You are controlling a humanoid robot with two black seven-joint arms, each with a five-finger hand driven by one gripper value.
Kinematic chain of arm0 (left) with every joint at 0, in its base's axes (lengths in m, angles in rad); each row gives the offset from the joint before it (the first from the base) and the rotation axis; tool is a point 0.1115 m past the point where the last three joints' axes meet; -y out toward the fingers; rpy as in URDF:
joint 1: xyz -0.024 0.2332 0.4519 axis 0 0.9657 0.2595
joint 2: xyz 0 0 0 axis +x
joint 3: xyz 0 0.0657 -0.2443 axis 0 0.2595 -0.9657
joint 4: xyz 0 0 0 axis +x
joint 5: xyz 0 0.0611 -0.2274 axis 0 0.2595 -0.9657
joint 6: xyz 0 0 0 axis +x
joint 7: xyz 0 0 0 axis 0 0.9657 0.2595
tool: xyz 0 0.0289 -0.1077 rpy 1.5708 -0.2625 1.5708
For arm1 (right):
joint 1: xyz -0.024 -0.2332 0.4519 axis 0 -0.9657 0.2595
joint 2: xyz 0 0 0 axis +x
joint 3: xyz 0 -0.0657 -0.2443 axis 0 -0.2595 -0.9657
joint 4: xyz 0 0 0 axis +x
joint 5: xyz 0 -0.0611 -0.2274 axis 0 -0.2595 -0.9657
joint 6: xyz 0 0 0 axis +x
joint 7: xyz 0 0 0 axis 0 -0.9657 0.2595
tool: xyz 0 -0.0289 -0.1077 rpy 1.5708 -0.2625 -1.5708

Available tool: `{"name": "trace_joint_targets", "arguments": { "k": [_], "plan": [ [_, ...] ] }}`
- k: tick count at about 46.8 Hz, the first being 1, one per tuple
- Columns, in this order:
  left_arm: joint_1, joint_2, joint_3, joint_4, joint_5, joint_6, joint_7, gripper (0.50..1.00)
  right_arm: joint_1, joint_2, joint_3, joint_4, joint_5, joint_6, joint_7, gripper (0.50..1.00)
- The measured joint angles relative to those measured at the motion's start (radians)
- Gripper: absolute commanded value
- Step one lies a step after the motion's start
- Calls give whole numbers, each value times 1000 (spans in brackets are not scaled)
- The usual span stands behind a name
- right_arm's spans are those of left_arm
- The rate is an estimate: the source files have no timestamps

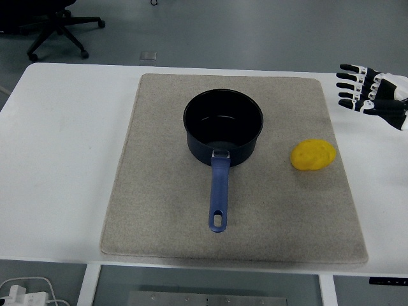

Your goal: Put the potato in the blue pot

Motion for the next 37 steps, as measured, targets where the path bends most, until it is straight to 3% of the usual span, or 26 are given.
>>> {"name": "trace_joint_targets", "arguments": {
  "k": [6,10,20,27,37],
  "plan": [
    [0,0,0,0,0,0,0,996,-43,-22,1,83,-94,-25,36,926],
    [0,0,0,0,0,0,0,996,-76,-28,3,122,-182,-67,88,921],
    [0,0,0,0,0,0,0,996,-133,-3,3,159,-416,-264,184,905],
    [0,0,-1,0,0,0,0,996,-143,22,2,159,-518,-374,212,901],
    [0,0,-1,0,0,0,0,996,-161,39,-1,156,-584,-426,227,901]
  ]
}}
